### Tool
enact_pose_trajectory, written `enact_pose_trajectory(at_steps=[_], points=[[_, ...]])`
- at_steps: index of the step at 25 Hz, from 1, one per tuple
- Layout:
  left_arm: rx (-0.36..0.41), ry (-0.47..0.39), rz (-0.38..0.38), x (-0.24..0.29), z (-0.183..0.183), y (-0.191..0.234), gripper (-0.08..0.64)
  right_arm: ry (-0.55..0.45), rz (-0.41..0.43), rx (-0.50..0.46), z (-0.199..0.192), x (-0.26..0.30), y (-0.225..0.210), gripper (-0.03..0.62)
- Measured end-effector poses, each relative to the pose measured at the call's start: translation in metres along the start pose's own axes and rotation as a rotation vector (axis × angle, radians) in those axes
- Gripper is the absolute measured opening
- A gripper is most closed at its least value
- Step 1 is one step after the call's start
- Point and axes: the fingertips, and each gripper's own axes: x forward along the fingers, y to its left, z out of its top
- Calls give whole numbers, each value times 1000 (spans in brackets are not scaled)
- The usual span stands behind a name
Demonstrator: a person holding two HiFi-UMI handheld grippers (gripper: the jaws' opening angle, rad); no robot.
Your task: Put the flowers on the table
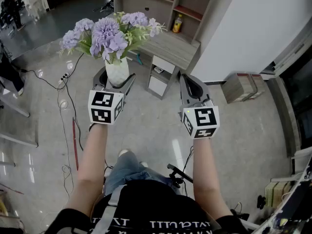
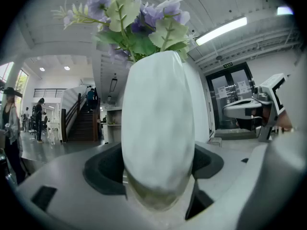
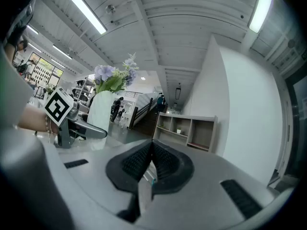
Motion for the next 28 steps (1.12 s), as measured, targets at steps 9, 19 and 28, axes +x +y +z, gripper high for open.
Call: enact_pose_trajectory(at_steps=[9,19,28], points=[[10,-27,8,7,2,2,382,-2,-11,25,-14,8,-3,14],[20,-22,4,6,2,4,382,-7,-23,46,-22,6,-1,14],[10,-31,29,-9,3,-13,382,3,6,13,-24,-19,4,15]])
